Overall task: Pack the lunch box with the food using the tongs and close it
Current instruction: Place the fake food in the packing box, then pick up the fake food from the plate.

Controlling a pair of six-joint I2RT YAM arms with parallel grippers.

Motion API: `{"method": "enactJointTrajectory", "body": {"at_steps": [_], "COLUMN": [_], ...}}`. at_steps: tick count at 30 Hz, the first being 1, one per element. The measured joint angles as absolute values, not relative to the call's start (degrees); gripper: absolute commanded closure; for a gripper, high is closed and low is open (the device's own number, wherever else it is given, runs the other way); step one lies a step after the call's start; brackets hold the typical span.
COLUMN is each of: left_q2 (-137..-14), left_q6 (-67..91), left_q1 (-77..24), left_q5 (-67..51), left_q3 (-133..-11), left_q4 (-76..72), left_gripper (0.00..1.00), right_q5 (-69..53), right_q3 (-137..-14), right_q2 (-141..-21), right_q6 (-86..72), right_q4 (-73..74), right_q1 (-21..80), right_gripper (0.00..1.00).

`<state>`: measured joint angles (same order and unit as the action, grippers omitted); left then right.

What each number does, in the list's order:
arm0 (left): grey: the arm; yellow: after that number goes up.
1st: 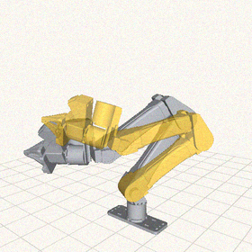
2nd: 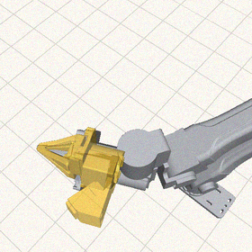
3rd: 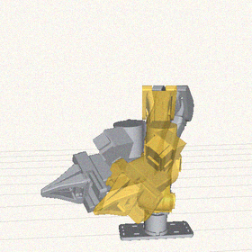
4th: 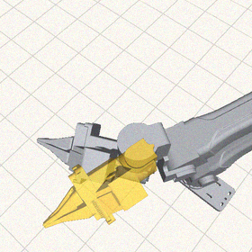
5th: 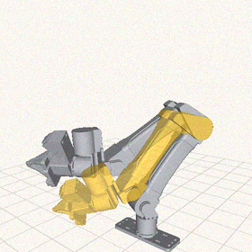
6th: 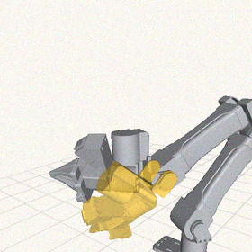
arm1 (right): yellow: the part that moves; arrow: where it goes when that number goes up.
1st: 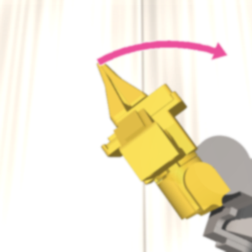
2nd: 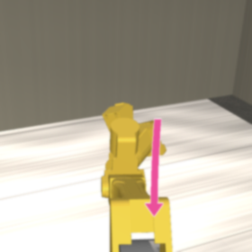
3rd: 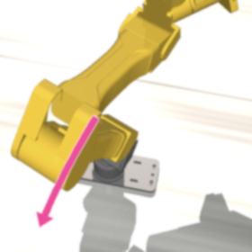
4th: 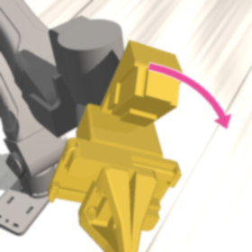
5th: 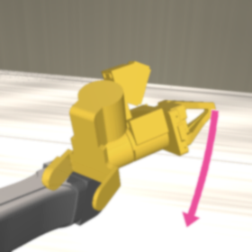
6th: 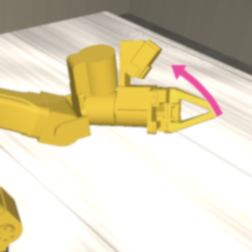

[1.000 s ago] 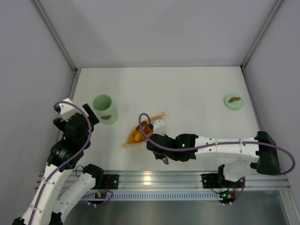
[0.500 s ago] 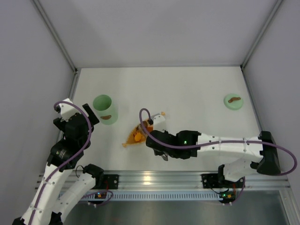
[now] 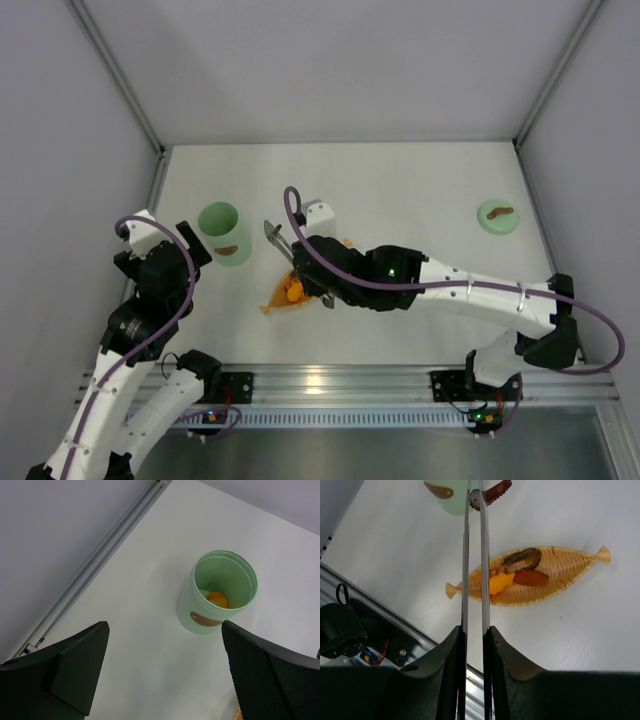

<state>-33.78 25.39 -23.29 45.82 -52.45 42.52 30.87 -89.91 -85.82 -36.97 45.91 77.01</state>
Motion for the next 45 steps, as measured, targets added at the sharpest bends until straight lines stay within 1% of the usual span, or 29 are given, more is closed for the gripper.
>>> {"method": "enactJointTrajectory", "body": {"at_steps": [5,14,22,33,45], "left_q2": [-33.8,-33.8,-34.0,-34.0,-34.0], "left_q6": [25.4,25.4,25.4,25.4,25.3], "left_q1": [-23.3,-23.3,-23.3,-23.3,-23.3], "left_q5": [45.8,45.5,45.2,44.8,44.8], "left_q3": [-52.4,-52.4,-52.4,-52.4,-52.4], "left_q4": [42.5,42.5,42.5,42.5,42.5], "left_gripper": [0.01,0.01,0.01,0.01,0.01], "right_q5": [30.1,24.8,19.8,17.8,19.5], "right_q3": [-99.5,-109.3,-111.2,-111.9,-112.7], "right_q2": [-91.5,-102.3,-107.1,-109.5,-108.7], "right_q6": [-32.0,-27.9,-27.1,-27.1,-27.3], "right_q4": [44.4,39.2,36.4,36.0,36.8], "right_q1": [74.1,70.3,70.3,69.9,68.8], "right_gripper": [0.77,0.76,0.75,0.63,0.62]}}
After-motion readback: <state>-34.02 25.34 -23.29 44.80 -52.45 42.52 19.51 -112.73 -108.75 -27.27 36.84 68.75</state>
